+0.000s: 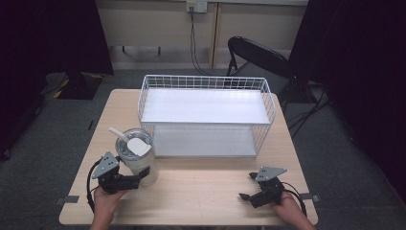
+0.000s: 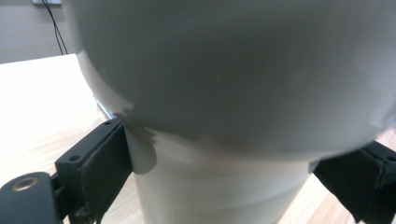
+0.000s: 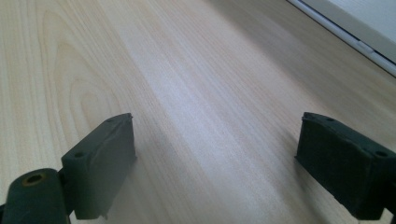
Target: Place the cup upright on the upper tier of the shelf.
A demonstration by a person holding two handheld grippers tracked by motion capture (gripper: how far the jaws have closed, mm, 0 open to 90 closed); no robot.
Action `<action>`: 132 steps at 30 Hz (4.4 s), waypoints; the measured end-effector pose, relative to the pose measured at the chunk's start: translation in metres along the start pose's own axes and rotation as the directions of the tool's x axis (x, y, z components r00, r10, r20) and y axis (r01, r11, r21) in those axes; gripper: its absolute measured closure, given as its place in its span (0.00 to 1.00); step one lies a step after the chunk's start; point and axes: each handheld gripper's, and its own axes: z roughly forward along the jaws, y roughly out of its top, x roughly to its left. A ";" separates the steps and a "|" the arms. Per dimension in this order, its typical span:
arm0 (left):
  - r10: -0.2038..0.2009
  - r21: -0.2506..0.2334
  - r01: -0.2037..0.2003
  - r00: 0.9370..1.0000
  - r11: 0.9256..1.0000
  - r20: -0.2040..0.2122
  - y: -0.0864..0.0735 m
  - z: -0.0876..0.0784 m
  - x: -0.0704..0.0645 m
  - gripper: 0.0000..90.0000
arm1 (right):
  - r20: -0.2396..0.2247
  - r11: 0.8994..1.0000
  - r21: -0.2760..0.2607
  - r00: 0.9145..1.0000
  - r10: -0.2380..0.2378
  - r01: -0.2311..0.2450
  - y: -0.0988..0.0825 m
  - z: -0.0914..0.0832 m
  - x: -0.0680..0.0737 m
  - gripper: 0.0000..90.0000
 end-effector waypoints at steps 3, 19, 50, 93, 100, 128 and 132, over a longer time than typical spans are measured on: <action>-0.001 -0.026 0.001 1.000 1.000 -0.010 -0.001 0.003 -0.001 0.09 | 0.000 1.000 0.000 1.000 0.000 0.000 0.000 0.000 0.000 0.12; 0.048 -0.150 -0.057 0.997 0.987 -0.065 -0.002 0.017 -0.008 0.09 | 0.000 1.000 0.000 1.000 0.000 0.000 0.000 0.000 0.000 0.12; 0.017 -0.086 -0.018 1.000 0.996 -0.005 0.055 0.023 -0.022 0.09 | 0.000 1.000 0.000 1.000 0.001 -0.001 0.000 0.000 0.000 0.12; 0.056 -0.085 -0.046 0.991 0.995 0.121 0.141 0.038 -0.052 0.09 | 0.000 1.000 0.000 1.000 0.000 0.000 0.000 0.000 0.000 0.12; 0.059 -0.078 -0.049 0.989 0.996 0.132 0.154 0.039 -0.054 0.09 | 0.000 1.000 0.000 1.000 0.000 0.000 0.000 0.000 0.000 0.12; 0.083 -0.077 -0.071 0.982 0.995 0.169 0.217 0.036 -0.062 0.10 | 0.001 1.000 -0.003 1.000 -0.001 0.001 0.000 0.000 0.000 0.12; 0.092 -0.078 -0.080 0.981 0.994 0.170 0.224 0.036 -0.063 0.10 | 0.001 1.000 -0.003 1.000 -0.002 0.002 0.000 0.000 0.000 0.12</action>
